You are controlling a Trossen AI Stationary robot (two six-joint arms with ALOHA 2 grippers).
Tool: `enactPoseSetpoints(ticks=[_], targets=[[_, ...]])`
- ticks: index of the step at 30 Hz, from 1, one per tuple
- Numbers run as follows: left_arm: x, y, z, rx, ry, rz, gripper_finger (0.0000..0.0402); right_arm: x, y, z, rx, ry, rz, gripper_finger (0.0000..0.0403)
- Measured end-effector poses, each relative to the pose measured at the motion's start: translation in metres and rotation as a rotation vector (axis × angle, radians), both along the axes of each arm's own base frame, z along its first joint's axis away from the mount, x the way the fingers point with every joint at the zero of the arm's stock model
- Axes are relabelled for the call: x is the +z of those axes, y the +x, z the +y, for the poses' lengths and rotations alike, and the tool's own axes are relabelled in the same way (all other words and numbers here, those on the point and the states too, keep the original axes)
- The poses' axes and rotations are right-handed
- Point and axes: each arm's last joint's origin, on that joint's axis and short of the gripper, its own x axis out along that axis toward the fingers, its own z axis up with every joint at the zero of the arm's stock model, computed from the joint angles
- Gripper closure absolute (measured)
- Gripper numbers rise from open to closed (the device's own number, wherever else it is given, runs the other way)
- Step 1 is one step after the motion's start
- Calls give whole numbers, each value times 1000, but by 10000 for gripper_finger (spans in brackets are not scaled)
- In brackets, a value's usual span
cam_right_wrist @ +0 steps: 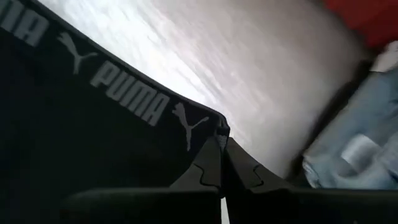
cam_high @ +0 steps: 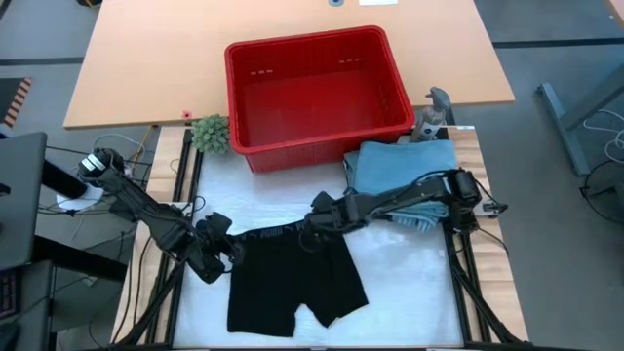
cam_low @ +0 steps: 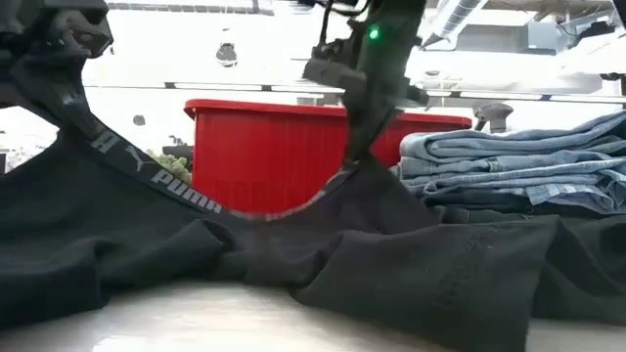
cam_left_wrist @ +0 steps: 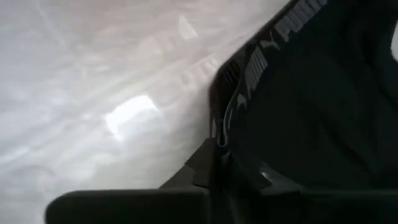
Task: Fold Laundry from Bin
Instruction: Fold the black boxer short
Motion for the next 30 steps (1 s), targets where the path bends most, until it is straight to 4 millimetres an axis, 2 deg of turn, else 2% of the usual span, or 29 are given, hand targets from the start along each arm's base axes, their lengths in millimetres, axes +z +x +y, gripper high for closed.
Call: enactPoseSetpoints(ticks=[3, 13, 18, 22, 27, 30], targets=[[-6, -1, 5, -3, 41, 19, 362, -1, 4, -7, 5, 11, -14, 381], [-22, -3, 21, 37, 132, 70, 229, 0, 8, -32, -26, 26, -20, 381], [-17, 0, 20, 27, 52, 28, 204, 0, 8, -41, -42, 51, -21, 376], [-4, 1, 15, -35, 2, -94, 209, -1, 8, -48, -59, 51, -17, 318], [13, 5, 3, -158, -38, -258, 223, 6, 4, -57, -32, 50, 3, 215], [14, 5, 1, -180, -42, -271, 232, 13, 0, -62, -15, 68, 10, 157]])
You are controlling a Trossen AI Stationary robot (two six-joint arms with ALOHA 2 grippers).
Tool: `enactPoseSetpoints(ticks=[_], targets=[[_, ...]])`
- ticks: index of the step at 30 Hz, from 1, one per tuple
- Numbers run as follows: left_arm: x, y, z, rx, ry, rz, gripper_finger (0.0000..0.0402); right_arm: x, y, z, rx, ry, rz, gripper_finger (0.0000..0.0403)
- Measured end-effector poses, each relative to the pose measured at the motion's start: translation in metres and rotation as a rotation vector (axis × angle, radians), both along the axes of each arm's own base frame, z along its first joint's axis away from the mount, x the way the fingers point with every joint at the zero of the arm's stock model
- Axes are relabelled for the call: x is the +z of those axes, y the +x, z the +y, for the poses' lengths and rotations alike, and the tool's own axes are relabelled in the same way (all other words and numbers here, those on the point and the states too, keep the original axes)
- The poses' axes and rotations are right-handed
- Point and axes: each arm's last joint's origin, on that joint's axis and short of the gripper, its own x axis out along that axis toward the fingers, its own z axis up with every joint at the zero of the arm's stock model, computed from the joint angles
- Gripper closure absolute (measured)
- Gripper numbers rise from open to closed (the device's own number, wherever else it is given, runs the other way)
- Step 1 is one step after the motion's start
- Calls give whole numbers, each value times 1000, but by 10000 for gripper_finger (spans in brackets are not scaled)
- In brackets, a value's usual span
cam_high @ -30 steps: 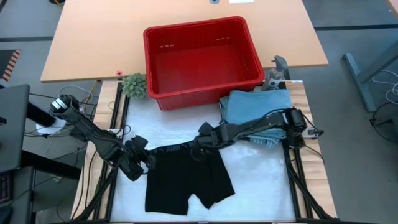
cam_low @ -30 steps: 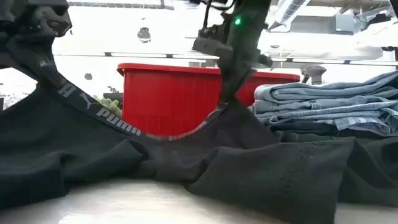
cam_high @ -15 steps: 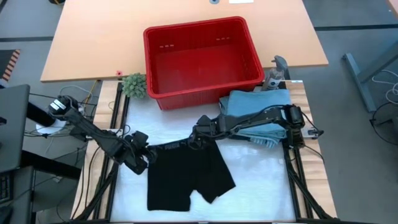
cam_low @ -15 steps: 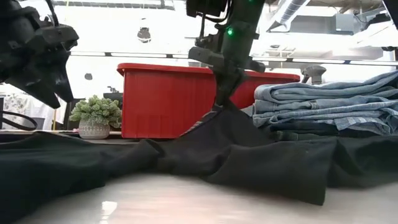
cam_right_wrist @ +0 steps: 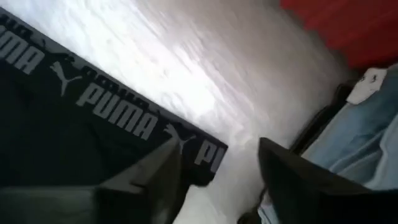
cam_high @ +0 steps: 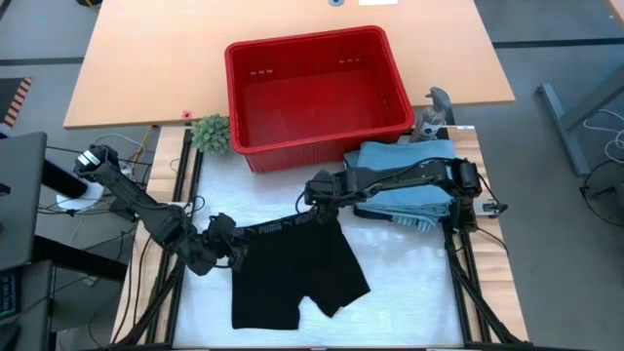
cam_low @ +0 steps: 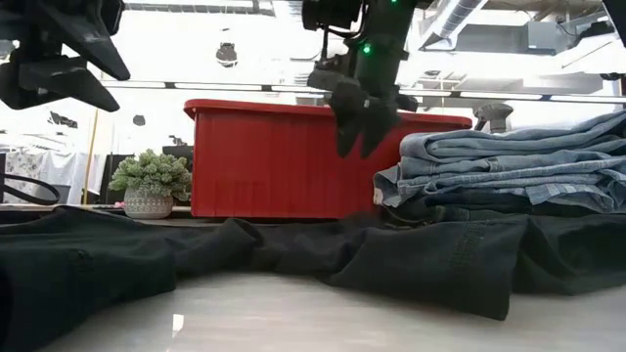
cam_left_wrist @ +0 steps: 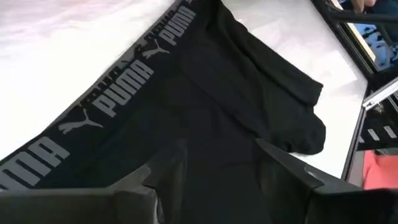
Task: Fold Laundry from Bin
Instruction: Fold the black boxer short
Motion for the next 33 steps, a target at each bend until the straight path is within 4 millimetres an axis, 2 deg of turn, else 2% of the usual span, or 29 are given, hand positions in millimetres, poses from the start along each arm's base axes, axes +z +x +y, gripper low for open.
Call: enactPoseSetpoints(ticks=[3, 5, 7, 13, 17, 22, 28, 33], targets=[[-4, 1, -2, 19, -10, 19, 239, 4, -8, -1, -14, 106, 36, 120], [-8, 3, -5, 17, -27, 29, 244, 6, -13, 10, -1, 195, 56, 111], [-11, 5, -11, 2, -34, 30, 248, 7, -16, 34, 29, 228, 70, 109], [-18, 10, -24, -17, -60, 18, 255, -3, -42, 130, 79, 301, 142, 109], [-18, 10, -25, -12, -54, 11, 255, -17, -61, 165, 14, 329, 154, 109], [-18, 10, -24, 8, -37, -5, 255, -37, -80, 182, -114, 335, 189, 109], [-18, 10, -24, 6, -26, -3, 255, -68, -79, 187, -152, 468, 118, 108], [-18, 10, -24, 7, -37, 1, 255, -75, -78, 182, -168, 465, 95, 108]])
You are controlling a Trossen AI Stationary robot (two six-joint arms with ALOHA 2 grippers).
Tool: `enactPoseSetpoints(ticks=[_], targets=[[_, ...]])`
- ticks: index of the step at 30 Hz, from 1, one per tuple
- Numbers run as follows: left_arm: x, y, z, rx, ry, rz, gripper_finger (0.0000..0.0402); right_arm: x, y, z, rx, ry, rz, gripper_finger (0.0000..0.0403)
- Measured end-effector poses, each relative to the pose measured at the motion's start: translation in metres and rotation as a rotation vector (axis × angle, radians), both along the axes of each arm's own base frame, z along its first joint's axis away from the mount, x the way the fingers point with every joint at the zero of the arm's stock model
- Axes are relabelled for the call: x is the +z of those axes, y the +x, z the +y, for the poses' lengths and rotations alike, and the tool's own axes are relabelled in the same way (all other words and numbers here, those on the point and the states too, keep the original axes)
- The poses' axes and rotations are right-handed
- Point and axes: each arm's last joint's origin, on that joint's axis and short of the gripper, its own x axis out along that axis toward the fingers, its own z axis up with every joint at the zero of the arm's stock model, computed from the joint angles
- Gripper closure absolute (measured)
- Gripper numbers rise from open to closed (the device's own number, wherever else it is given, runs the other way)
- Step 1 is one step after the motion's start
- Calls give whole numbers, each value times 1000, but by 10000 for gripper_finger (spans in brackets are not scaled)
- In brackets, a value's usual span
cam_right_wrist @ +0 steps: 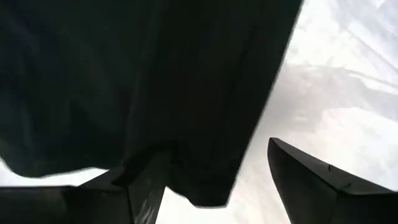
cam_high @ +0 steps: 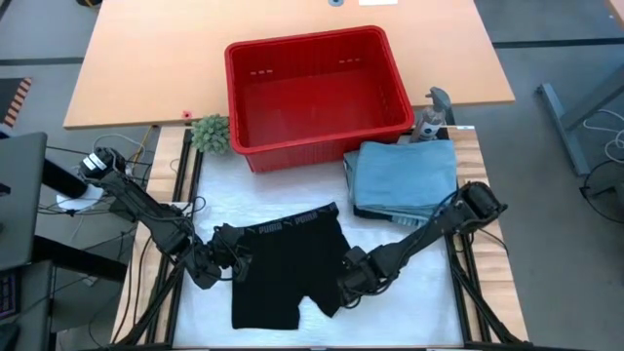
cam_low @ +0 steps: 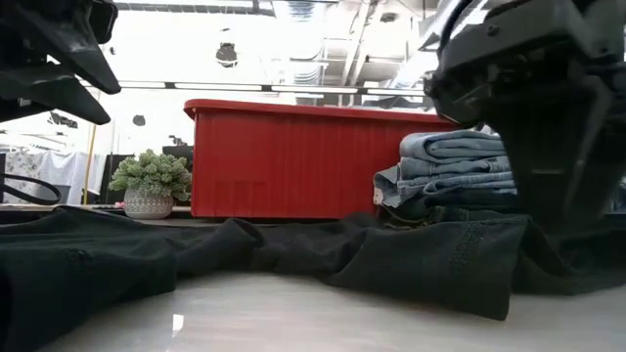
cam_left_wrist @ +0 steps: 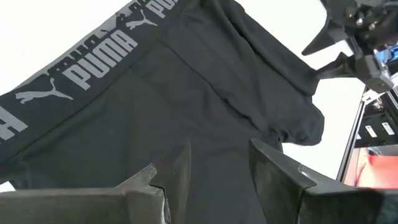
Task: Fold Laundry from Bin
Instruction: Fold the black boxer short
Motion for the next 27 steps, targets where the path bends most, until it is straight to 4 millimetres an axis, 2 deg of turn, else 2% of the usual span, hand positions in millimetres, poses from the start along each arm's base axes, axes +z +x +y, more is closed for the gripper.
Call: enactPoseSetpoints(ticks=[4, 8, 20, 23, 27], targets=[[0, 0, 0, 0, 2, 3, 255, 1, 3, -5, 14, 5, -5, 118], [0, 0, 0, -1, 3, 4, 255, 1, 6, -5, 9, 18, -24, 158], [0, 0, 0, -4, 9, 6, 255, 0, 7, -7, 32, 11, -23, 384], [-1, -1, 1, -4, 13, 11, 255, 0, 5, -8, 22, -6, -9, 383], [-1, -1, 1, -3, 23, 19, 255, 0, 3, -7, 26, -25, -10, 362]])
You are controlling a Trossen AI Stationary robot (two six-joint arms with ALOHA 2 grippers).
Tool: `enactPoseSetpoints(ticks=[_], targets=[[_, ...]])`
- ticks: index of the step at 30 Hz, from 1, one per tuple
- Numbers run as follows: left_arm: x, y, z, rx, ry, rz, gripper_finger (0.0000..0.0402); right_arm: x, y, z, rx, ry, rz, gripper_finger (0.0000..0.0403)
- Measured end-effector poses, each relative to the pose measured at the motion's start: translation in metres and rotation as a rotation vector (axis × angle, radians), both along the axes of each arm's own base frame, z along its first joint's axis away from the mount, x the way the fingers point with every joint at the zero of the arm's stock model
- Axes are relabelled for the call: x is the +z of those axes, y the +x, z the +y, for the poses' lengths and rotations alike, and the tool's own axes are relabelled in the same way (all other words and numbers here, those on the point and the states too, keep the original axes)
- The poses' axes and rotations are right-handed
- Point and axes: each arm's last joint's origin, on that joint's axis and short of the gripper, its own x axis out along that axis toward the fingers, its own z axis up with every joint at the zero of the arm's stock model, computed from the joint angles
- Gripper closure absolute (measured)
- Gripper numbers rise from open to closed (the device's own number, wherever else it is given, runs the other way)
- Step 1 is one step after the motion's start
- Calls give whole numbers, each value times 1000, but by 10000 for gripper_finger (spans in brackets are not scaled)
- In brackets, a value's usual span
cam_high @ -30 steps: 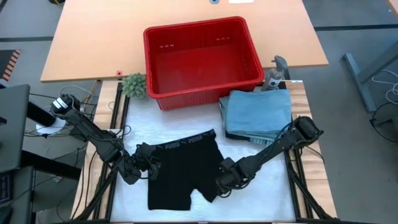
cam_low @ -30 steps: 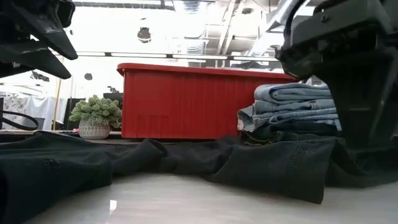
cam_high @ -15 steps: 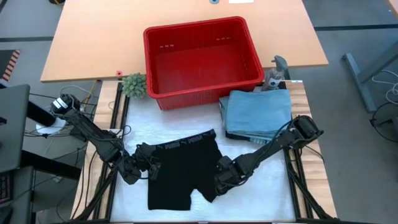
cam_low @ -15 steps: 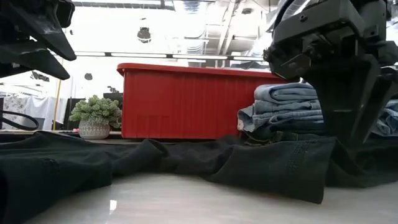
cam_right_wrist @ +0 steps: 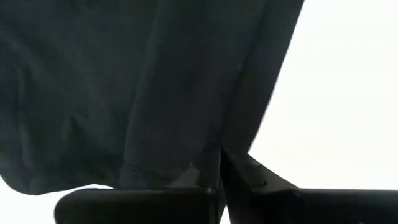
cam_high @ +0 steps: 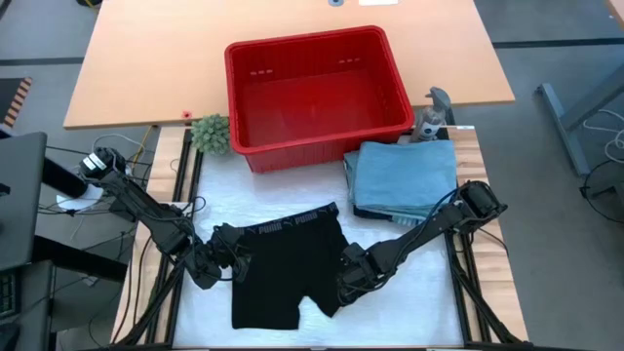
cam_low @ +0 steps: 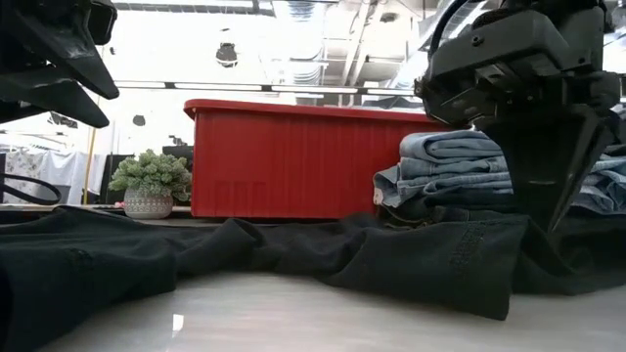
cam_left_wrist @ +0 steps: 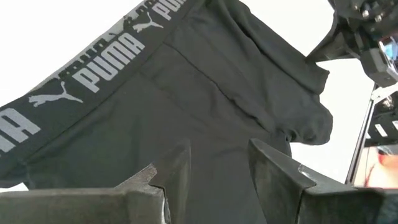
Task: Fold Laundry from Bin
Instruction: Fold the black boxer short
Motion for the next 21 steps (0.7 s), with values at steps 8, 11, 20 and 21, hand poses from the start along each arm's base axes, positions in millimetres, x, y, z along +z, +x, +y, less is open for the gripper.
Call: enactPoseSetpoints(ticks=[8, 11, 20, 21], targets=[[0, 0, 0, 17, 7, -7, 254, 0, -5, 10, 27, 45, 20, 229], [-1, 0, 0, 10, 2, 1, 254, 0, -6, 12, 34, 28, 11, 164], [-1, 0, 0, 12, -1, 0, 254, -8, -7, 6, 20, -20, -9, 116], [-1, 0, 0, 17, -5, -2, 254, -12, -8, 5, 16, -12, -9, 120]])
